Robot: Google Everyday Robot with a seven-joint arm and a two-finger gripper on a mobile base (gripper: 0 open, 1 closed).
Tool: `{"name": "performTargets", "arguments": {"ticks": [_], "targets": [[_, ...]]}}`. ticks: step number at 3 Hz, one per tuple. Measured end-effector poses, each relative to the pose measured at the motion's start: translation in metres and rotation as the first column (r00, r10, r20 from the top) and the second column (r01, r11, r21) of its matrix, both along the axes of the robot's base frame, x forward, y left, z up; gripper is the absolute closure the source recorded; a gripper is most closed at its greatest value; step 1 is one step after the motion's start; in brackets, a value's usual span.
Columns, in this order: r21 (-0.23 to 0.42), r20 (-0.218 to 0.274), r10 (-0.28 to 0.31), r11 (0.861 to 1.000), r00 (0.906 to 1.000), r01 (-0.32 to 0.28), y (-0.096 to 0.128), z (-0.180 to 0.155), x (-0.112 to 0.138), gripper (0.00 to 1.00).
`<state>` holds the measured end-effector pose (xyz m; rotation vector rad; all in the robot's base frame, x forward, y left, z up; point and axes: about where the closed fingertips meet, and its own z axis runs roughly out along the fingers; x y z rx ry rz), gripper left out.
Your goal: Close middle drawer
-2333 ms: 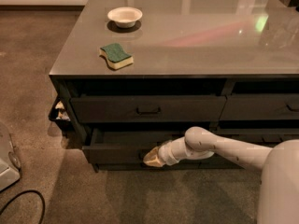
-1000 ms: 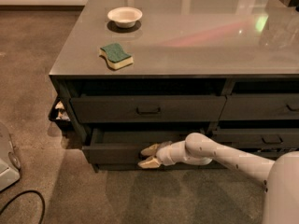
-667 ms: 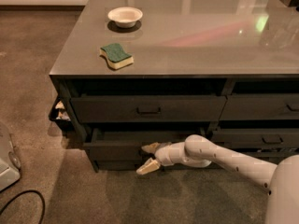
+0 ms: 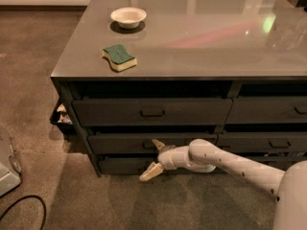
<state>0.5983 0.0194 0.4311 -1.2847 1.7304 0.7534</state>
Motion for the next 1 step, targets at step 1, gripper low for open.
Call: {"name": "performTargets", "arguments": {"ticks": [1], "targets": [[0.000, 0.000, 0.000, 1.000, 1.0000, 0.000, 0.0000, 0.0000, 0.0000, 0.00]]}}
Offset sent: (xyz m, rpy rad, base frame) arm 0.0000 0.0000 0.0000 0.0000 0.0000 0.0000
